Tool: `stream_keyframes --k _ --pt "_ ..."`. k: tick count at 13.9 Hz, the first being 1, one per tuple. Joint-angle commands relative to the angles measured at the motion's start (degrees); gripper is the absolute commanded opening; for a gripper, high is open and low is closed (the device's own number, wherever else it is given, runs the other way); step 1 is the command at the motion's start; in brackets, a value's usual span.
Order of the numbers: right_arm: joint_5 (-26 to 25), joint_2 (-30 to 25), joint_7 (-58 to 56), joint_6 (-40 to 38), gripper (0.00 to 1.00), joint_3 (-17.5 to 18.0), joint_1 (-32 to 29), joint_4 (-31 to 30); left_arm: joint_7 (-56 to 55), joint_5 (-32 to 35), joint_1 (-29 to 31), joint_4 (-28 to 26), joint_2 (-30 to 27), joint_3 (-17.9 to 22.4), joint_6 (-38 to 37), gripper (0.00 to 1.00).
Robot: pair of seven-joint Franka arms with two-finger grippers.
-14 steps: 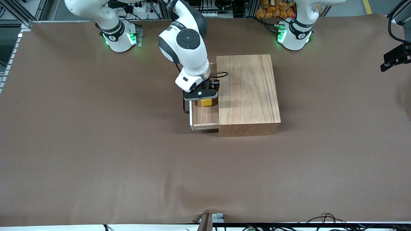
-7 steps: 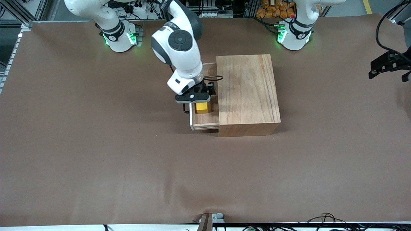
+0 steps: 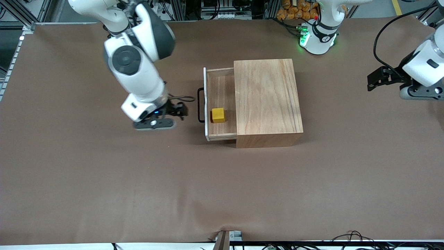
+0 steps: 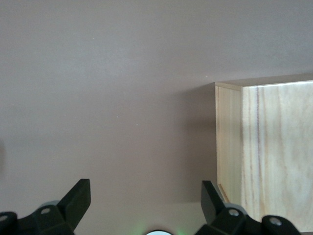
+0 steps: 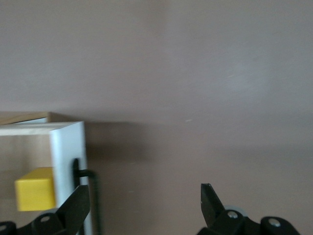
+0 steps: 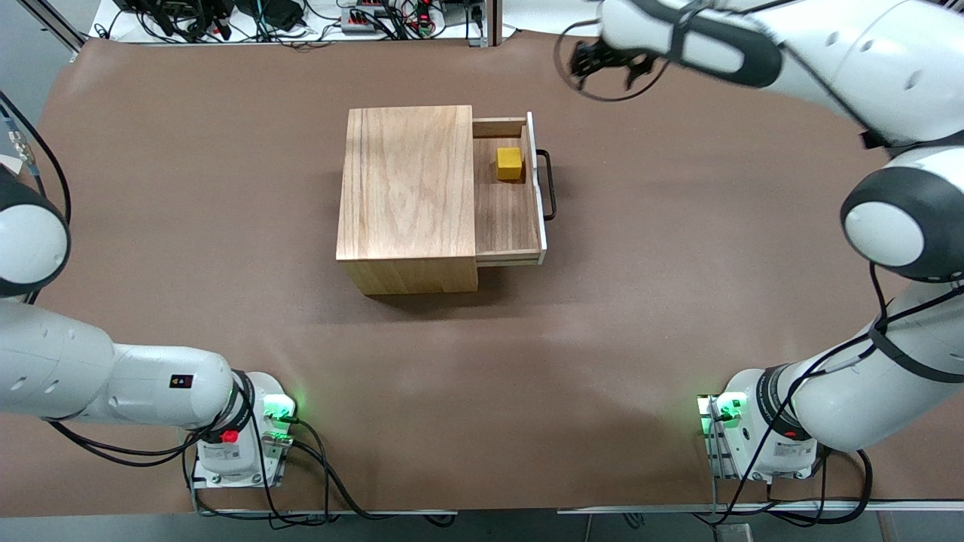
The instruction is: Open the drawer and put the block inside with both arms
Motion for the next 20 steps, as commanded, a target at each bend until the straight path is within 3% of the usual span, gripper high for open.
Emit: stream_keyframes --k 1,6,8,12,20 --pt "-0.3 -3.4 -6.9 -1.7 1.0 1.2 -8.4 -1.4 -0.3 0.1 2.1 -2.4 -3.3 -0.4 0.3 1.0" --pt "0.0 -7.9 -17.9 -4.6 1.0 1.2 -18.9 -4.5 -0.3 -0.5 3.6 -1.2 -3.7 -0.5 -0.7 1.0" --pt "0.1 -10.3 -18.5 -9.5 1.0 1.2 -21.6 -4.2 -0.3 -1.3 3.7 -1.2 -3.8 -0.5 -0.7 1.0" --pt "-0.2 -15.3 -19.4 -16.0 1.0 1.0 -23.2 -3.7 -0.5 -3.4 3.7 -1.1 -4.4 -0.5 -0.9 1.0" --pt "-0.3 -18.8 -22.7 -20.2 1.0 1.8 -28.4 -3.7 -2.3 -3.1 3.6 -0.3 -5.1 0.0 -2.0 1.0"
